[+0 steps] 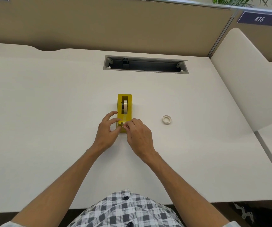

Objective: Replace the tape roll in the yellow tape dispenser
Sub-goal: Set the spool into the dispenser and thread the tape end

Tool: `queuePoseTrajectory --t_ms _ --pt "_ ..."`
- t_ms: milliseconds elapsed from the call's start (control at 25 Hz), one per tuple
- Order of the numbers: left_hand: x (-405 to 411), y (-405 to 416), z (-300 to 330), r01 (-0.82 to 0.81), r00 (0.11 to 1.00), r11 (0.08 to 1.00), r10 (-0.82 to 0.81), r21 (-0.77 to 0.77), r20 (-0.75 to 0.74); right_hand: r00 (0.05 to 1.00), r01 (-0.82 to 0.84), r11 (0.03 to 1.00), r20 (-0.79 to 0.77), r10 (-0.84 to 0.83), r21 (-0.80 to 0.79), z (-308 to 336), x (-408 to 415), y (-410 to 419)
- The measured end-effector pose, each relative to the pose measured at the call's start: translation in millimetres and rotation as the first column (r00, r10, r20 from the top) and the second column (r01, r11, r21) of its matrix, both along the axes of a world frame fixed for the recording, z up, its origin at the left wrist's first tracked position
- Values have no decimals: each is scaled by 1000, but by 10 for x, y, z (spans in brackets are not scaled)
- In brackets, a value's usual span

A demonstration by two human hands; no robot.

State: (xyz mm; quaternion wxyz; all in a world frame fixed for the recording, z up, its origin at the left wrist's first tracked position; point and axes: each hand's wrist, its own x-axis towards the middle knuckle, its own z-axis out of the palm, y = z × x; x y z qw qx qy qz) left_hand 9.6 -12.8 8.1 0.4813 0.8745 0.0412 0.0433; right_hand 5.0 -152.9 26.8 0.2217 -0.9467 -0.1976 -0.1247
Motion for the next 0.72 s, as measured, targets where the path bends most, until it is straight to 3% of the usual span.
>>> queuePoseTrajectory --t_ms 320,720 --pt "110 -38 171 -94 992 975 76 -201 -99 1000 -4 1000 17 4 12 6 -15 2" --pt "233 -85 191 -193 972 950 151 -244 -179 1000 -11 1000 28 10 19 98 -13 9"
